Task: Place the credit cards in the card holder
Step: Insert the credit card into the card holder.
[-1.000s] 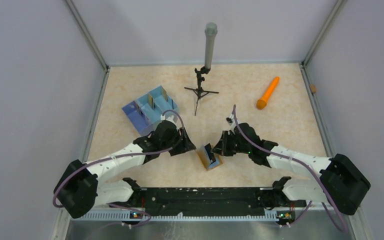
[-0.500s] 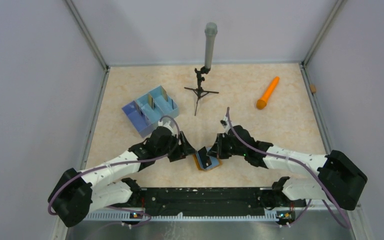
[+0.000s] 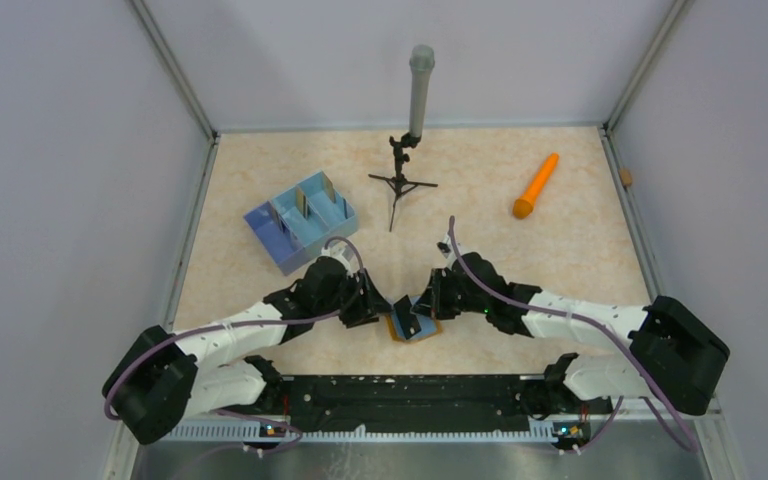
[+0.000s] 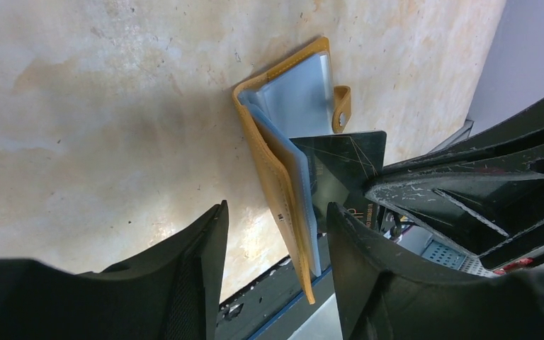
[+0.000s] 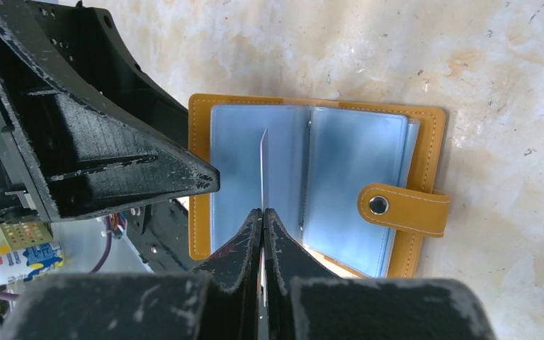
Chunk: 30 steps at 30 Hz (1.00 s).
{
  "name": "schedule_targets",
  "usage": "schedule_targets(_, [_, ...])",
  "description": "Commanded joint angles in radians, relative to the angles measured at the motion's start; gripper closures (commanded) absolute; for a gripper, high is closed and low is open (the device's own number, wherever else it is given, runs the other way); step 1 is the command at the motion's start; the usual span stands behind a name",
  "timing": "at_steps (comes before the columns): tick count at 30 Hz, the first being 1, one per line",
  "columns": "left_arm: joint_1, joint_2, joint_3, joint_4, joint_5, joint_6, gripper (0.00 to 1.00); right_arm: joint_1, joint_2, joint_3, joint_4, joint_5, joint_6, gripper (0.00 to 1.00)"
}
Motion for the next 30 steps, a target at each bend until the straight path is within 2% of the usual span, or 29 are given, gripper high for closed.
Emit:
schedule_targets(1, [0.002,0.014,-0.009,0.062,0.012,-0.003,0.44,0.018,0.013,0.04,0.05,0.006,0.006,1.0])
schedule_targets(4, [0.001,0.019,-0.012,0.051,0.009,0.004,0.53,0.019,0.014,0.039,0.047,0.014,0.006,1.0])
schedule_targets(11, [0.003,0.036,-0.05,0.025,-0.03,0.028,0.84,0.016,-0.033,0.004,0.026,0.066,0.016,1.0])
schedule_targets(16, [0.01,0.064,-0.056,0.024,-0.036,0.059,0.95,-0.018,-0.058,-0.06,0.083,0.034,0.04,1.0])
schedule_targets(19, [0.015,0.088,-0.06,0.035,-0.032,0.076,1.0,-0.043,-0.044,-0.098,0.143,-0.004,0.06,1.0])
schedule_targets(30, [0.02,0.124,-0.077,0.086,-0.005,0.08,1.0,-0.053,0.06,-0.126,0.238,-0.042,0.098,1.0])
